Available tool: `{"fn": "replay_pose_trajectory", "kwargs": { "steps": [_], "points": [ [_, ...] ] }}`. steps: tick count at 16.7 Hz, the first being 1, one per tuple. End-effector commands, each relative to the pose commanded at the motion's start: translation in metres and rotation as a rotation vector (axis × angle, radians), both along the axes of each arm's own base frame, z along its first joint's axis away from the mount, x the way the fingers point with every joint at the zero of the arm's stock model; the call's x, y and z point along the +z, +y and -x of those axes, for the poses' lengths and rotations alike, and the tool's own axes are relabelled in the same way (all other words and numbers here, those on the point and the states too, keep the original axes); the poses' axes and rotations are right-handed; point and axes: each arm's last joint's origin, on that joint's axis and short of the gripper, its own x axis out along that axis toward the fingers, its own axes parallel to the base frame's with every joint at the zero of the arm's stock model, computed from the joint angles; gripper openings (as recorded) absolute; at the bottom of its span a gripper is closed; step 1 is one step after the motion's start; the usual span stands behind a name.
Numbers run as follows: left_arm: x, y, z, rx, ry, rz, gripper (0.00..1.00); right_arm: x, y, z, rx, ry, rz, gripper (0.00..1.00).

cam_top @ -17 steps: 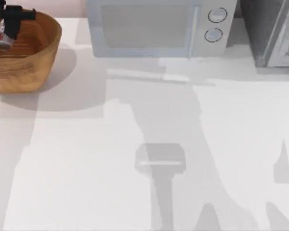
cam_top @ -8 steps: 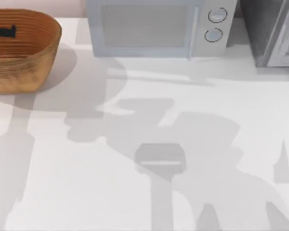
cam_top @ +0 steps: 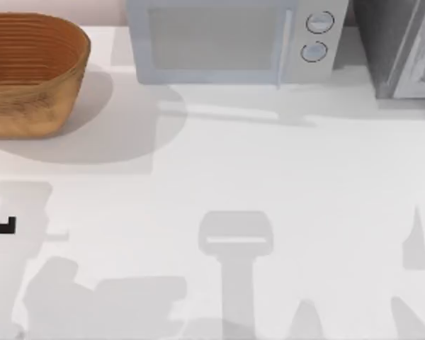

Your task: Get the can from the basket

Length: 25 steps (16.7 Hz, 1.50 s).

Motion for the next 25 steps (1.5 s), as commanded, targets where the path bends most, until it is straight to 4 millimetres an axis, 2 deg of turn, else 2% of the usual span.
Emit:
{"fn": "replay_pose_trajectory", "kwargs": {
  "steps": [2, 5, 9, 12, 14, 21, 25],
  "points": [
    [-0.003, 0.002, 0.030, 0.028, -0.191, 0.009, 0.00, 0.000, 0.000, 0.000, 0.000, 0.000, 0.000, 1.00],
    [-0.011, 0.004, 0.058, 0.063, -0.500, 0.036, 0.00, 0.000, 0.000, 0.000, 0.000, 0.000, 0.000, 1.00],
    [-0.035, 0.003, 0.076, 0.037, -0.808, 0.079, 0.00, 0.000, 0.000, 0.000, 0.000, 0.000, 0.000, 1.00],
    [-0.041, -0.001, 0.080, -0.050, -0.966, 0.109, 0.00, 0.000, 0.000, 0.000, 0.000, 0.000, 0.000, 1.00],
    [-0.042, -0.004, 0.081, -0.095, -1.015, 0.120, 0.00, 0.000, 0.000, 0.000, 0.000, 0.000, 0.000, 1.00],
    [-0.041, -0.004, 0.081, -0.096, -1.016, 0.119, 0.00, 0.000, 0.000, 0.000, 0.000, 0.000, 0.000, 1.00],
    [-0.028, -0.010, 0.077, -0.212, -1.003, 0.185, 0.00, 0.000, 0.000, 0.000, 0.000, 0.000, 0.000, 1.00]
  ]
}}
